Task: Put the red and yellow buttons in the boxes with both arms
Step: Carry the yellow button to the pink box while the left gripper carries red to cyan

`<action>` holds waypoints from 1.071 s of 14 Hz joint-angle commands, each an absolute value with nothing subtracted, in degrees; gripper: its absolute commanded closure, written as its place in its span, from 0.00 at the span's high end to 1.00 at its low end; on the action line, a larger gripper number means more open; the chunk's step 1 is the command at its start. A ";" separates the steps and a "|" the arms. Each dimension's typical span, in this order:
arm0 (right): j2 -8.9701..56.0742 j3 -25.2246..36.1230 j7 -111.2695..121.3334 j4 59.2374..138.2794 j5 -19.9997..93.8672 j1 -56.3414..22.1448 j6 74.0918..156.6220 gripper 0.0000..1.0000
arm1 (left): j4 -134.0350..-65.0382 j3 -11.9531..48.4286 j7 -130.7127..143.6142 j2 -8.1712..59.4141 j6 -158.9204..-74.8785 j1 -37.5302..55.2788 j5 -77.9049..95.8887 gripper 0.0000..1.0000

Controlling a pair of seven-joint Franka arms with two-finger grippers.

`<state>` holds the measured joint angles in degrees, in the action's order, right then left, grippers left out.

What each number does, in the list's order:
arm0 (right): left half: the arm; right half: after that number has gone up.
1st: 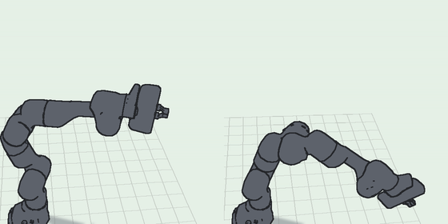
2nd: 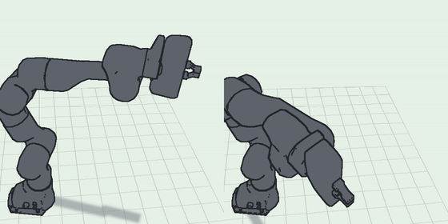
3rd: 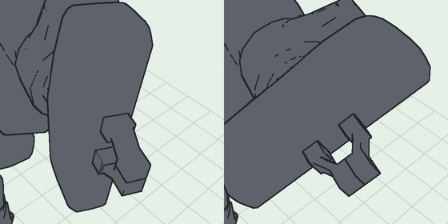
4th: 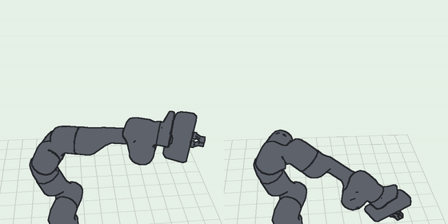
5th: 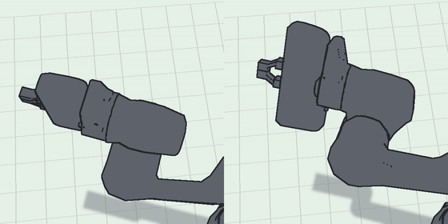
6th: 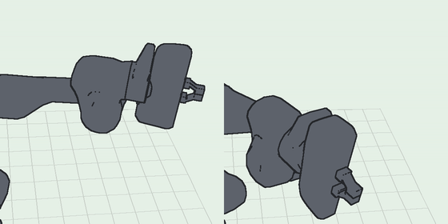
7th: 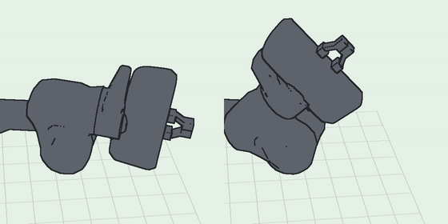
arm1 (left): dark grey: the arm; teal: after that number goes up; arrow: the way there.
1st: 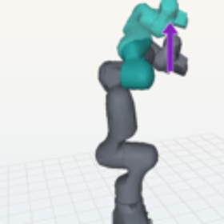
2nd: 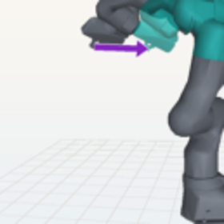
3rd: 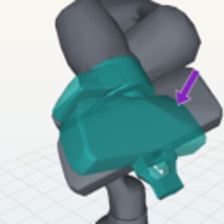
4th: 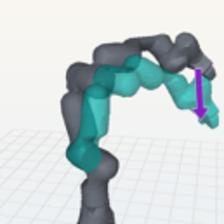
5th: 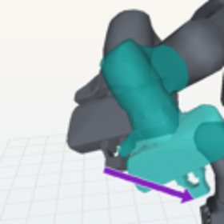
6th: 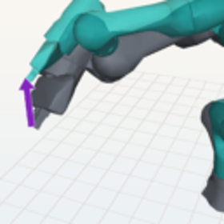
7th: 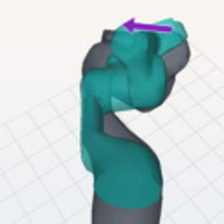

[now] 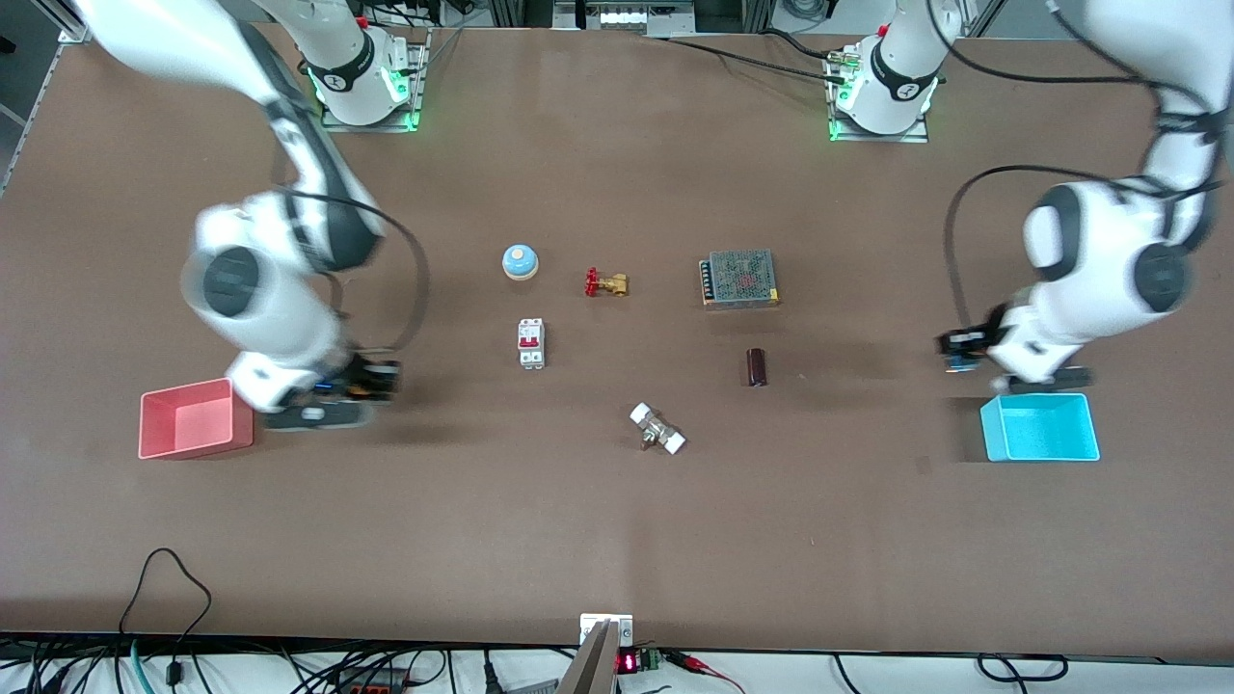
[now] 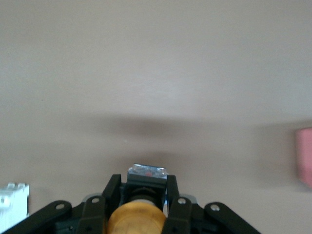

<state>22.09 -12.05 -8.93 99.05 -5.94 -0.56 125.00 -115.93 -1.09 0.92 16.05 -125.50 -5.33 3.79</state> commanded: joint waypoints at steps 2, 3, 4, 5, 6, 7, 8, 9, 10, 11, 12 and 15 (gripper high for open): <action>16.44 -8.55 12.34 98.97 1.40 7.10 118.66 0.24 | -106.81 -0.79 -2.36 21.17 -120.42 -8.78 2.72 0.29; 16.78 -6.79 17.09 98.27 1.41 8.60 118.48 0.24 | -104.09 -0.70 -3.50 22.83 -119.63 -10.27 2.72 0.29; 17.31 -5.72 21.49 98.09 1.49 9.74 118.65 0.24 | -101.37 -0.70 -4.65 24.59 -118.84 -11.33 2.72 0.29; 18.53 -4.84 25.10 97.91 1.32 10.71 119.26 0.24 | -98.12 -0.70 -6.40 26.61 -117.78 -12.12 2.81 0.29; 20.02 -4.05 27.57 96.87 1.23 11.59 119.62 0.24 | -95.74 -0.70 -7.72 27.85 -116.64 -12.65 2.81 0.29; 22.39 -3.87 30.56 95.29 1.23 12.73 120.32 0.24 | -93.10 -0.70 -8.43 29.34 -114.54 -13.44 2.81 0.29; 24.15 -3.95 33.20 94.49 1.32 13.61 121.54 0.24 | -90.81 -0.70 -8.52 31.27 -112.52 -13.62 2.90 0.29; 25.65 -3.87 35.05 94.31 1.32 14.23 124.34 0.24 | -88.70 -0.70 -8.61 33.38 -111.63 -13.62 2.99 0.29; 27.49 -3.87 36.11 94.31 1.32 14.93 127.15 0.24 | -87.46 -0.70 -8.79 34.70 -111.62 -13.80 3.08 0.29; 29.08 -3.87 36.82 94.31 1.32 15.29 129.53 0.24 | -86.06 -0.70 -9.83 36.37 -111.62 -14.58 3.25 0.29; 30.31 -3.87 37.26 94.31 1.14 15.38 131.64 0.24 | -84.57 -0.70 -10.89 38.13 -111.88 -14.59 3.34 0.29; 33.65 -3.87 37.27 94.31 0.88 15.56 136.57 0.24 | -83.23 -0.70 -12.21 41.39 -112.41 -14.59 3.25 0.29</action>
<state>31.57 -3.50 35.87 96.06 0.31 15.05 135.12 -86.75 -1.15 -10.31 38.49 -113.70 -13.96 3.44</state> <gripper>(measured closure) 0.577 0.581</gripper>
